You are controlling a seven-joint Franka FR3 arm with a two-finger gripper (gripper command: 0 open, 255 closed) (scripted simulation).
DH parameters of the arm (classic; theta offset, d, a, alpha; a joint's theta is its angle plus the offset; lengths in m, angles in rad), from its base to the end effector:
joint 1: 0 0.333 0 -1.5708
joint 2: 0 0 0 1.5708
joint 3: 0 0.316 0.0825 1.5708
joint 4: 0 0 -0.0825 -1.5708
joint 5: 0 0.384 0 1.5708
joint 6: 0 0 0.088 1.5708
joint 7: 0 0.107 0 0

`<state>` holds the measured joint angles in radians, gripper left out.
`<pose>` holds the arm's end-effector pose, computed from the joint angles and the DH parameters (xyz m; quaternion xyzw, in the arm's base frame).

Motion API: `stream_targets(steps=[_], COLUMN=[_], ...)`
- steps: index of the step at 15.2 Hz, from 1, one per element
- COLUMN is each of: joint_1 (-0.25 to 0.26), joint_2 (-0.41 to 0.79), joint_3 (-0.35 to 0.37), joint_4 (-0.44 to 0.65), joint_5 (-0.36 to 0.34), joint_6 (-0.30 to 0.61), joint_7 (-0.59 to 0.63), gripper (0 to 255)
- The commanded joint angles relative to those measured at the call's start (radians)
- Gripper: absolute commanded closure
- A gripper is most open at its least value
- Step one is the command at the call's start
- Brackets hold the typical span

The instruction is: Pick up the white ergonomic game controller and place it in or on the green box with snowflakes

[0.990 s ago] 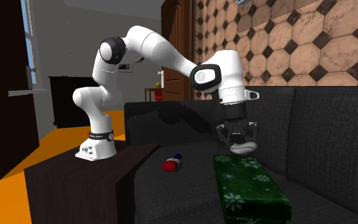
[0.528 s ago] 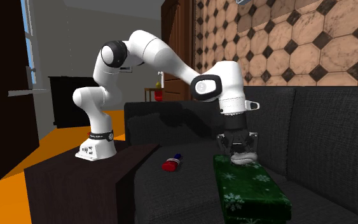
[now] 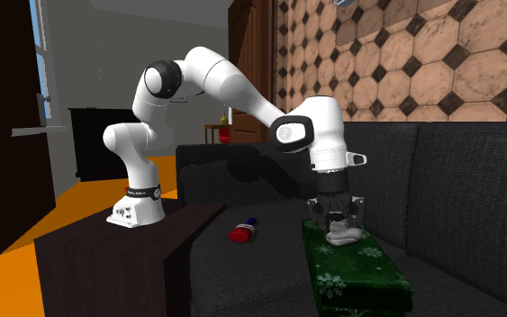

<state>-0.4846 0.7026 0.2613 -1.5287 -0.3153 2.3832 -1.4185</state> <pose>0.6988 -0.1957 0.2710 0.7829 0.6144 0.0347 0.0916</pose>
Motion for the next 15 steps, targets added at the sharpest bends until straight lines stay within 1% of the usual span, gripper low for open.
stream_targets(steps=[1,3,4,9,13,15], joint_1=[0.0,0.0,0.0,0.0,-0.015,-0.015], joint_2=[0.0,0.0,0.0,0.0,-0.096,-0.096], joint_3=[0.0,0.0,0.0,0.0,0.022,0.022], joint_4=[0.0,0.0,0.0,0.0,-0.03,-0.03], joint_5=[0.0,0.0,0.0,0.0,0.026,0.026], joint_6=[0.0,0.0,0.001,0.001,-0.065,-0.065], joint_7=[0.0,0.0,0.0,0.0,-0.013,-0.013], gripper=[255,255,0,0,0,0])
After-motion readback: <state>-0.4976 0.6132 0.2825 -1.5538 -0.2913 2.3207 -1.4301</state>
